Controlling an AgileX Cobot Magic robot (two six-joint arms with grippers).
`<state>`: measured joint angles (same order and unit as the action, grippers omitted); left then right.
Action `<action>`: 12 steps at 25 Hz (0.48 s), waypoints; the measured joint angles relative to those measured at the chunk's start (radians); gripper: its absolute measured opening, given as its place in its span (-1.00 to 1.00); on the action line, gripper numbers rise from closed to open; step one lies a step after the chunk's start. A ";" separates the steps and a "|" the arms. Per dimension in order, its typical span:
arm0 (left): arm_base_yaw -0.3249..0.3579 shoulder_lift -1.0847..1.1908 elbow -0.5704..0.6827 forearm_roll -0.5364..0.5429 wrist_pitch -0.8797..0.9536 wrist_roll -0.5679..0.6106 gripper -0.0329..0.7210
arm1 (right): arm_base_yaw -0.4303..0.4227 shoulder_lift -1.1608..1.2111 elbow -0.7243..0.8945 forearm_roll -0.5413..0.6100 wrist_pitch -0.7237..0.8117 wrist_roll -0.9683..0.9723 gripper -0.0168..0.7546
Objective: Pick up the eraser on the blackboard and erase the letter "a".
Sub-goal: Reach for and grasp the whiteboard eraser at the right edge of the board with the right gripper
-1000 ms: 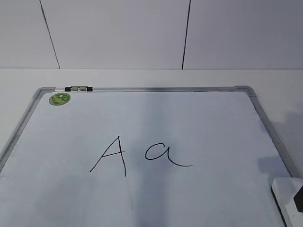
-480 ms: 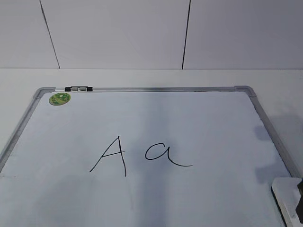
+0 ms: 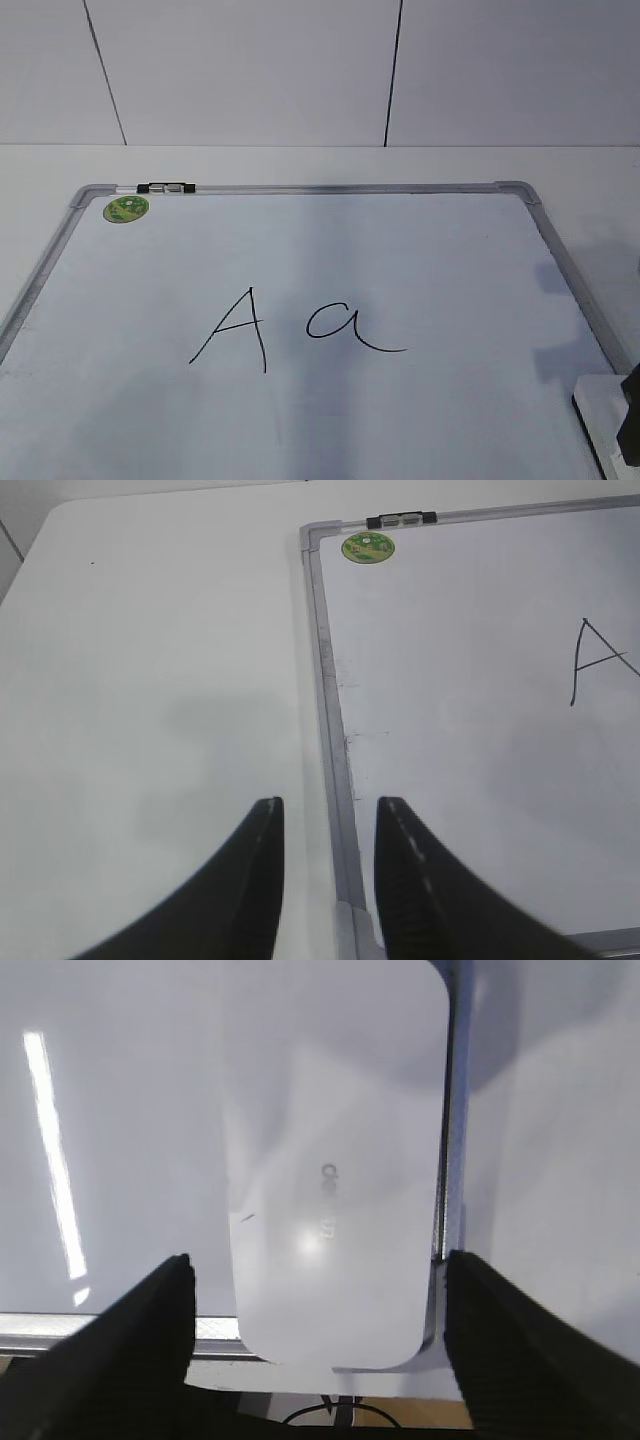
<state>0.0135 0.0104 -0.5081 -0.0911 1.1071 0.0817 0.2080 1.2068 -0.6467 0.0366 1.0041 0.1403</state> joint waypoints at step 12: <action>0.000 0.000 0.000 0.000 0.000 0.000 -0.29 | 0.079 0.000 0.000 -0.097 -0.018 0.110 0.58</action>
<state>0.0135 0.0104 -0.5081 -0.0911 1.1071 0.0817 0.2874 1.2068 -0.6467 -0.0601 0.9859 0.2506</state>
